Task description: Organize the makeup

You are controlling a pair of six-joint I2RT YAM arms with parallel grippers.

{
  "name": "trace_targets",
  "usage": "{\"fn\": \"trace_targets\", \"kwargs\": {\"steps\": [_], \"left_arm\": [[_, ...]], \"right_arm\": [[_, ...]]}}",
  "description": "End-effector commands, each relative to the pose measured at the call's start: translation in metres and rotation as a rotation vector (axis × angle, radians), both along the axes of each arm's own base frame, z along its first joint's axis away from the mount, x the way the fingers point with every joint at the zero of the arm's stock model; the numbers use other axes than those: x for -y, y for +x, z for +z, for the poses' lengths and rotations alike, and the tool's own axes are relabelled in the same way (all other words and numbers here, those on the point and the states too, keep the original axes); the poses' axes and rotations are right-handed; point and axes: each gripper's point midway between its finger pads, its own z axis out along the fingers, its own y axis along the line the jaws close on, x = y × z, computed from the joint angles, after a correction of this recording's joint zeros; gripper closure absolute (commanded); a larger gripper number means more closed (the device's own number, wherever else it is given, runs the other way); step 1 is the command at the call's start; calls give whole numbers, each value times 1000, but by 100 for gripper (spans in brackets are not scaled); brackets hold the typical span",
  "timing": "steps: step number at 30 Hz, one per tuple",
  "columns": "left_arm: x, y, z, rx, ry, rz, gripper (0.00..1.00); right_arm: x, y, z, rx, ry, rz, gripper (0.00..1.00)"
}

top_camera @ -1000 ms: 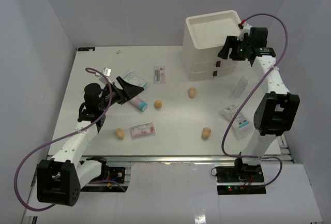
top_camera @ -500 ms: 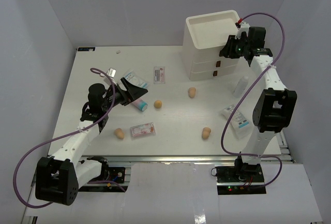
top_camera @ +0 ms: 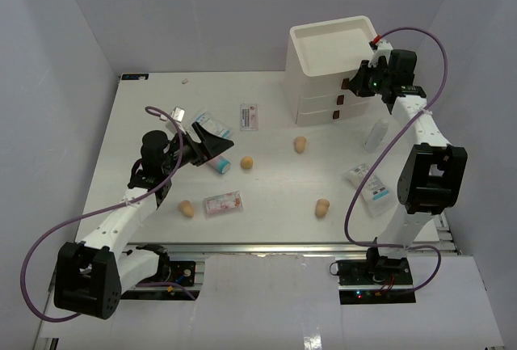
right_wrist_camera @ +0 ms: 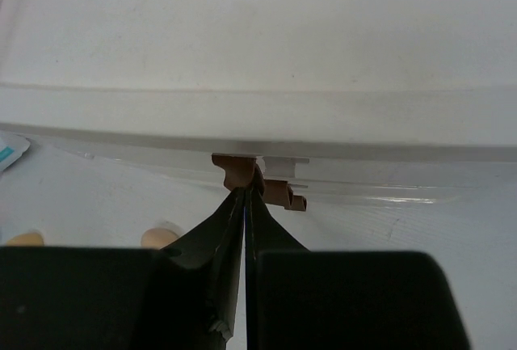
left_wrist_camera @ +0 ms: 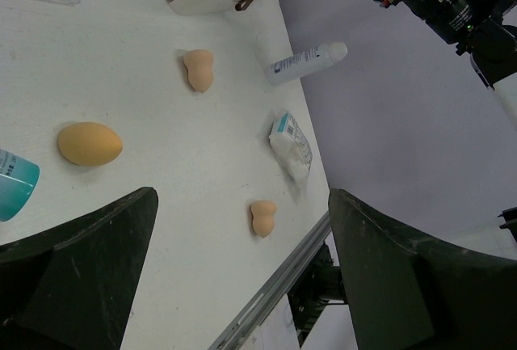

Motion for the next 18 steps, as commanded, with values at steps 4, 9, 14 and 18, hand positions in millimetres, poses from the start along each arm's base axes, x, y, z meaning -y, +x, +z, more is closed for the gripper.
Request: {"fn": "trace_targets", "kwargs": {"steps": [4, 9, 14, 18], "left_arm": [[6, -2, -7, -10, 7, -16, 2], [9, -2, -7, -12, 8, -26, 2], [11, -3, -8, -14, 10, -28, 2], [12, -3, -8, -16, 11, -29, 2]], "right_arm": [[2, -16, 9, 36, -3, -4, 68], [-1, -14, 3, 29, -17, 0, 34], [-3, -2, 1, 39, -33, -13, 29], [0, 12, 4, 59, -42, -42, 33]]}}
